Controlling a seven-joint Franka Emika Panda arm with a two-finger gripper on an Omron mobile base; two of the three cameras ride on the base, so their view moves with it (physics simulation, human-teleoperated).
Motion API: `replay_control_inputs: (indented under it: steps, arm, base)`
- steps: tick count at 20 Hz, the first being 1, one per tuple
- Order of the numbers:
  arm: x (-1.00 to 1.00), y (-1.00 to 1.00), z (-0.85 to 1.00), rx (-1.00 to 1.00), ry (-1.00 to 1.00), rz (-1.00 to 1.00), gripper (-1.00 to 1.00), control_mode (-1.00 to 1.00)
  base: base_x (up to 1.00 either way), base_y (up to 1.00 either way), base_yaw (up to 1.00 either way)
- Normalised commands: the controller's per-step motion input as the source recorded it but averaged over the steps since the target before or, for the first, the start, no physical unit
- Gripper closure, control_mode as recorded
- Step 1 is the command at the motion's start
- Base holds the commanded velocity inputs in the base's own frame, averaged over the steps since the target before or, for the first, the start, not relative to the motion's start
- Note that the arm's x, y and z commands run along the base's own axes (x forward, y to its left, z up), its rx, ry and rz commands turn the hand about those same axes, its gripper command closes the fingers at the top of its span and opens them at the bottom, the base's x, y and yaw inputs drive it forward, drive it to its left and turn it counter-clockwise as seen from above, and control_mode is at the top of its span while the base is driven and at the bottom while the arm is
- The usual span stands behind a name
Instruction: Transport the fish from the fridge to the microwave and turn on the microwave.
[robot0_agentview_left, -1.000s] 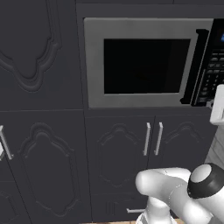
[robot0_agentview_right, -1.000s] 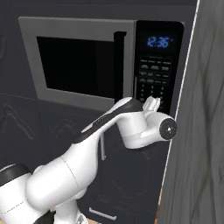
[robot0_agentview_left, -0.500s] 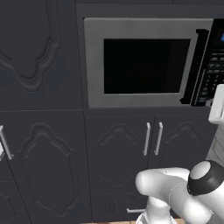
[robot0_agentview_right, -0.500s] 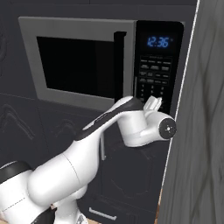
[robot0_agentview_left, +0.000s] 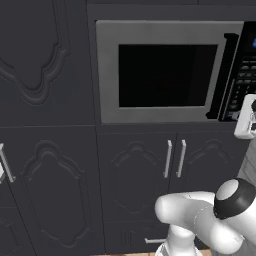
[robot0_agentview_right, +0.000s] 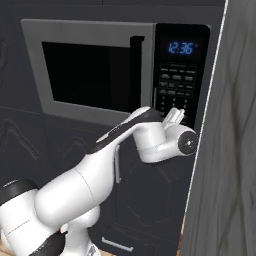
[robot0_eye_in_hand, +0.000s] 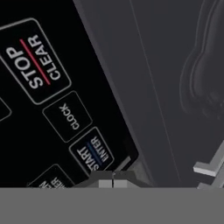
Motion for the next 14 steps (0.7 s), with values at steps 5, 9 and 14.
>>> replay_control_inputs:
  steps: [5,9,14]
  arm:
    - [0.40,0.00,-0.04,0.00,0.00,-0.04,1.00,-1.00]
    - [0.49,0.00,-0.21,0.00,0.00,-0.03,1.00,-1.00]
    - [0.74,-0.01,-0.40,0.00,-0.01,-0.02,1.00,-1.00]
  base:
    - [0.00,0.00,0.00]
    - [0.00,0.00,0.00]
    - [0.00,0.00,0.00]
